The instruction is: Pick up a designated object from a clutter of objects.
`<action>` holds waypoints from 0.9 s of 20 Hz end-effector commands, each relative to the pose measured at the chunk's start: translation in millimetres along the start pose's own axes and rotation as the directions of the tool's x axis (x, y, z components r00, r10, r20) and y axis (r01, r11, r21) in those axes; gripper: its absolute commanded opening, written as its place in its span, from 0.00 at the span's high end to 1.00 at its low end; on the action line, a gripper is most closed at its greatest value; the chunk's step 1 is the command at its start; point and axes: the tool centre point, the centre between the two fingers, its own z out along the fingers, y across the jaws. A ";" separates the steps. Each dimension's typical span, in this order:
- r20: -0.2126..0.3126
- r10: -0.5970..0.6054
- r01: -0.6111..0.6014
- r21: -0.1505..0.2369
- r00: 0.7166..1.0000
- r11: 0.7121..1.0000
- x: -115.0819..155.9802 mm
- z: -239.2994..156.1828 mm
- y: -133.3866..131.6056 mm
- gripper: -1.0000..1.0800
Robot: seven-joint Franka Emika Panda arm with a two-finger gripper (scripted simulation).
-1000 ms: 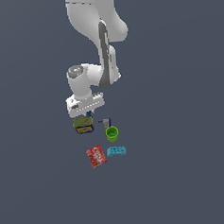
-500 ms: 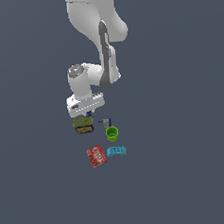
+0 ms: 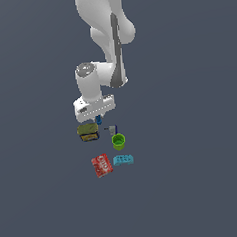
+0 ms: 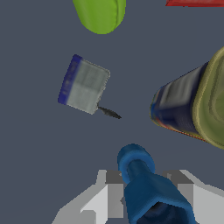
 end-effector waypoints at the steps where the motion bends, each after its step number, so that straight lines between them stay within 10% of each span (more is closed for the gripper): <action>1: 0.000 0.000 0.000 -0.001 1.000 1.000 8.6 -11.9 -8.4 1.00; 18: 0.003 0.001 -0.001 -0.006 1.000 1.000 101.2 -140.8 -99.2 1.00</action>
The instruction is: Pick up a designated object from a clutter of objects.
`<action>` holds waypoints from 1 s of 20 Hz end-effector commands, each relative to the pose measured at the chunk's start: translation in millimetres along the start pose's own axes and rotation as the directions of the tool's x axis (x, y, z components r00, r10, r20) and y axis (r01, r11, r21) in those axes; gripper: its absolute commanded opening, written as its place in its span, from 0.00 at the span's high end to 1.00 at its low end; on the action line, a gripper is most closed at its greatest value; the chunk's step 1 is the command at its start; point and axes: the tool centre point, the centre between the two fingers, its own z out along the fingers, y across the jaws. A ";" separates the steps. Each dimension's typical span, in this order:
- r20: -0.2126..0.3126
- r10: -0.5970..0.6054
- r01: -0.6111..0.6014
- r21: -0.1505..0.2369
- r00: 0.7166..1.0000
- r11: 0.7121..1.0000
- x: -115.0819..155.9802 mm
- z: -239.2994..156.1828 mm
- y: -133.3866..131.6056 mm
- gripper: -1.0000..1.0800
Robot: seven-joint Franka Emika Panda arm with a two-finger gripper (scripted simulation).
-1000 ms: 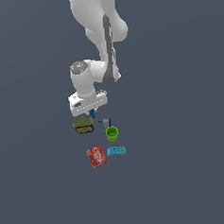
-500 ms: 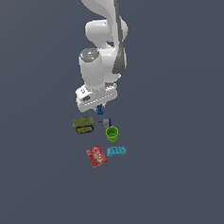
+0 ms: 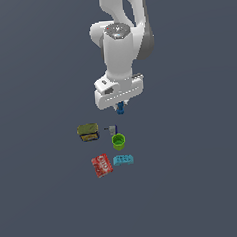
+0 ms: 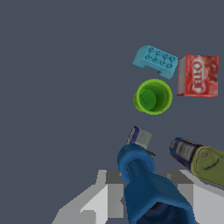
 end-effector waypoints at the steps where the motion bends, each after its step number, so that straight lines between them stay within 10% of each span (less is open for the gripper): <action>1: 0.001 0.001 -0.001 0.000 1.000 1.000 15.1 -21.8 -15.5 1.00; 20: -0.002 -0.001 0.001 0.005 1.000 1.000 121.9 -160.0 -110.2 1.00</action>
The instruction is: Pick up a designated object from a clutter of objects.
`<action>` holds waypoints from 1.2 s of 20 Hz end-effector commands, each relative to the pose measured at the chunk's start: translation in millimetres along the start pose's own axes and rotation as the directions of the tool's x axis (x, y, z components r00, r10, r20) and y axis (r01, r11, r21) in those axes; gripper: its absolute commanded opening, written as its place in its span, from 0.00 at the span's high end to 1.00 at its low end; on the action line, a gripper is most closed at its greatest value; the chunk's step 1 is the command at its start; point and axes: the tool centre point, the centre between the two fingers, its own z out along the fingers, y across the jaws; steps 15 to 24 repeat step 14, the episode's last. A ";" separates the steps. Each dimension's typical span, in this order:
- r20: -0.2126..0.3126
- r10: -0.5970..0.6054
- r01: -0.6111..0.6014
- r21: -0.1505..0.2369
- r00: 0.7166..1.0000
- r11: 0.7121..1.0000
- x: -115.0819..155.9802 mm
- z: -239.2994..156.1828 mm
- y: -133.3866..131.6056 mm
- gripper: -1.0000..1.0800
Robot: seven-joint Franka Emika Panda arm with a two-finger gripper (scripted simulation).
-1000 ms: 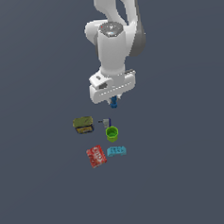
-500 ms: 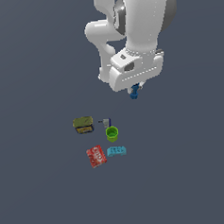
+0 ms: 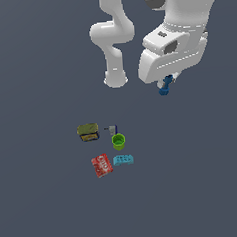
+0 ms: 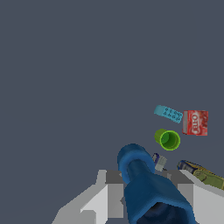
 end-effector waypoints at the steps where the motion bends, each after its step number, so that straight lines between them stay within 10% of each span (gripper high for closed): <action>1: 0.000 0.001 -0.001 0.001 1.000 1.000 9.2 -11.6 -7.3 1.00; 24: 0.000 0.001 -0.001 0.001 1.000 1.000 29.4 -34.6 -22.2 1.00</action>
